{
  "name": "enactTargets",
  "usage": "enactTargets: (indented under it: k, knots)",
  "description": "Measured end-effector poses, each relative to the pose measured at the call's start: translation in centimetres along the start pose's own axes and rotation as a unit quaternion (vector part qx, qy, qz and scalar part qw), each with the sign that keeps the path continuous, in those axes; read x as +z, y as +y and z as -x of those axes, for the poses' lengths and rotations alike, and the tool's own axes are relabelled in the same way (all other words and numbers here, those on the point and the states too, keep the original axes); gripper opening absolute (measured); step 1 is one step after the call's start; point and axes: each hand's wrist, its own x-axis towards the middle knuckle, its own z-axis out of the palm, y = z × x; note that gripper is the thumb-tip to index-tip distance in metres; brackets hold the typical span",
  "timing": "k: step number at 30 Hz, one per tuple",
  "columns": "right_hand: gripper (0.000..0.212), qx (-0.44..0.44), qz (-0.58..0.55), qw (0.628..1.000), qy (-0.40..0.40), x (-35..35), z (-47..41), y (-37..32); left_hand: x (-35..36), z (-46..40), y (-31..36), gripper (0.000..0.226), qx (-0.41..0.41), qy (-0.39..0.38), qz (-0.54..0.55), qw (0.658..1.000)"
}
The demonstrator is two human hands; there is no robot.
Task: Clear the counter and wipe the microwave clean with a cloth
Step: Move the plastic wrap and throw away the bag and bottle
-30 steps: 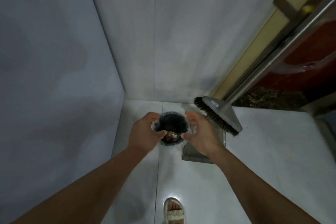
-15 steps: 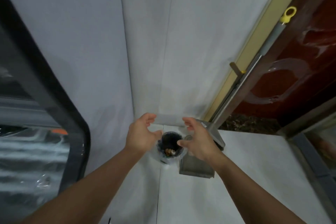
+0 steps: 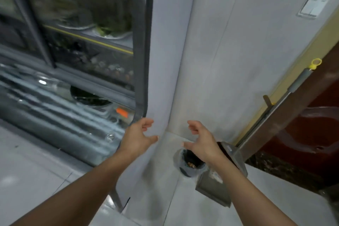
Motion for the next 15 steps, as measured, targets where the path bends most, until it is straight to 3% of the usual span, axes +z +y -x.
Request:
enactTargets:
  k: [15]
  knots:
    - [0.065,-0.174,0.028,0.969,-0.171,15.0,4.9,-16.8,-22.7,14.6,-5.8,0.052,-0.083,0.203,-0.044,0.975]
